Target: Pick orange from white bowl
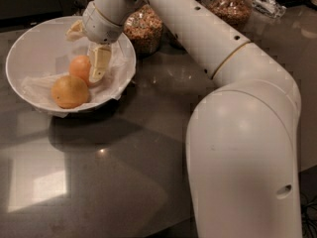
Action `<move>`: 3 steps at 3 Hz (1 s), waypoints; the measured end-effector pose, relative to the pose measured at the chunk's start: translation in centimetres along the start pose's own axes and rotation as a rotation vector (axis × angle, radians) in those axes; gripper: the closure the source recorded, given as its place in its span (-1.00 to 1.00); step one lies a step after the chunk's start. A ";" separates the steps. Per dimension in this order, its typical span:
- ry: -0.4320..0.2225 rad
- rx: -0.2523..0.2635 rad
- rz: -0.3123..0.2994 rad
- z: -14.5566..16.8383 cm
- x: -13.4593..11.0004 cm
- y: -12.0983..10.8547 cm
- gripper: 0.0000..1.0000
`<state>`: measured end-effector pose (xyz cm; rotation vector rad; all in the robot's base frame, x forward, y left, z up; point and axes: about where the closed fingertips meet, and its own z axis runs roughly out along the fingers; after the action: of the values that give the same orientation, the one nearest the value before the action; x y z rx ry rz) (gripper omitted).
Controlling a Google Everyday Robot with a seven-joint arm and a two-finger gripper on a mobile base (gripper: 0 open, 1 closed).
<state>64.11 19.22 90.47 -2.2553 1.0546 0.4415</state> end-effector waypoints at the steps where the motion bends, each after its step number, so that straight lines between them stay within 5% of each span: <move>1: -0.003 -0.020 0.028 0.4 1.1 0.8 -0.40; 3: -0.028 -0.075 0.035 2.2 1.4 1.3 -0.42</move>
Offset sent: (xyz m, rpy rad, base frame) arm 0.0001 -0.0156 -0.0210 -0.0326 0.0670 -0.0013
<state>63.91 19.12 87.57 -2.2917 1.0816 0.5340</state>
